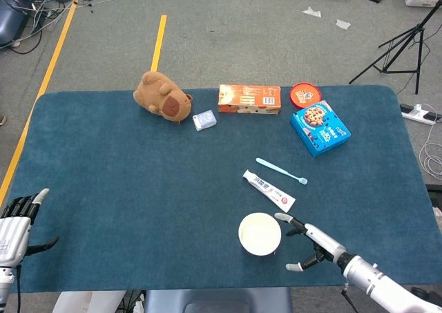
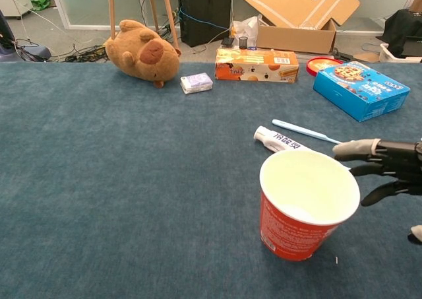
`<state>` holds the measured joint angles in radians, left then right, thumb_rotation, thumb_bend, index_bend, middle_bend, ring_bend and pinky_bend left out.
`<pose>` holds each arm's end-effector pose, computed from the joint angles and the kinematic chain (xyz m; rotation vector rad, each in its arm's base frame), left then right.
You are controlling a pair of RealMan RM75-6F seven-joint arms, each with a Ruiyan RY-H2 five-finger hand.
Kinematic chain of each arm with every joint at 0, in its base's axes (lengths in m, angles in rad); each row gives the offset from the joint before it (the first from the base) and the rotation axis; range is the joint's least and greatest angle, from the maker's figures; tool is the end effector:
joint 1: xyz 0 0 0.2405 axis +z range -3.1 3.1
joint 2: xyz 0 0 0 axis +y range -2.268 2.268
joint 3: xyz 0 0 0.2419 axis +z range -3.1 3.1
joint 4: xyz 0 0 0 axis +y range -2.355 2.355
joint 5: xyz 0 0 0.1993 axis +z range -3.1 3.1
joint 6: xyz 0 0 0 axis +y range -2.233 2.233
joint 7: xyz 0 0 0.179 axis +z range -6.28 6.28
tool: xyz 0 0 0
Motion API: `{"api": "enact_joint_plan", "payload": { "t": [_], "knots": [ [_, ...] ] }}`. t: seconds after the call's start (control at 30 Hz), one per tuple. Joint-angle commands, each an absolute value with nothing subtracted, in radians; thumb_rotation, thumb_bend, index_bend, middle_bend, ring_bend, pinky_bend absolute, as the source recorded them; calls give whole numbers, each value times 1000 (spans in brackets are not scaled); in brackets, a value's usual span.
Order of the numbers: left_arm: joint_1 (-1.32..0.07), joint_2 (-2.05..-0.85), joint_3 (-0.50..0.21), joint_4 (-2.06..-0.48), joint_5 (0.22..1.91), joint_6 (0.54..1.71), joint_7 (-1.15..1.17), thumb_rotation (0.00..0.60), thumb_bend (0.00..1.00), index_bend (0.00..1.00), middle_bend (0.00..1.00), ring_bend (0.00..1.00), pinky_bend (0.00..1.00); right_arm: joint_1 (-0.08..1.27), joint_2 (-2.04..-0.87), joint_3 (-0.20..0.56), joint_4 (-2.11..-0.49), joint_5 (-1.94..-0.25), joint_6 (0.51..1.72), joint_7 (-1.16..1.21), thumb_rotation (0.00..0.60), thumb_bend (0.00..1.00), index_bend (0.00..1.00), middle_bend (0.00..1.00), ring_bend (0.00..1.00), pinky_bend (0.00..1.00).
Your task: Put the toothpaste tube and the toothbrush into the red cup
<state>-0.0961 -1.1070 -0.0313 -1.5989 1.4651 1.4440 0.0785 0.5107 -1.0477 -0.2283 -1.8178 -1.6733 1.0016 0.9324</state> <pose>-0.3054 0.2137 0.1605 -1.4248 -0.8744 -0.7841 -0.2117 -0.2126 0.0495 1.6149 -2.1229 1.0616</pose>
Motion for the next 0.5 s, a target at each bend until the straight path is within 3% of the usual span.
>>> {"api": "enact_joint_plan", "payload": {
  "t": [0.03, 0.27, 0.5],
  "knots": [
    [-96, -1106, -31, -1600, 1466, 1443, 79, 600, 0, 42, 173, 156, 136, 480, -989, -211, -1888, -1671, 1071, 827, 600, 0, 0, 0, 0, 214],
    [-95, -1103, -29, -1604, 1472, 1448, 74, 600, 0, 42, 173, 156, 136, 447, -926, -127, -1999, -1594, 1170, 623, 600, 0, 0, 0, 0, 214],
    [-95, -1101, -30, -1605, 1472, 1448, 72, 600, 0, 42, 174, 156, 136, 479, -977, 10, -2015, -1354, 1156, 355, 600, 0, 0, 0, 0, 213]
  ]
}}
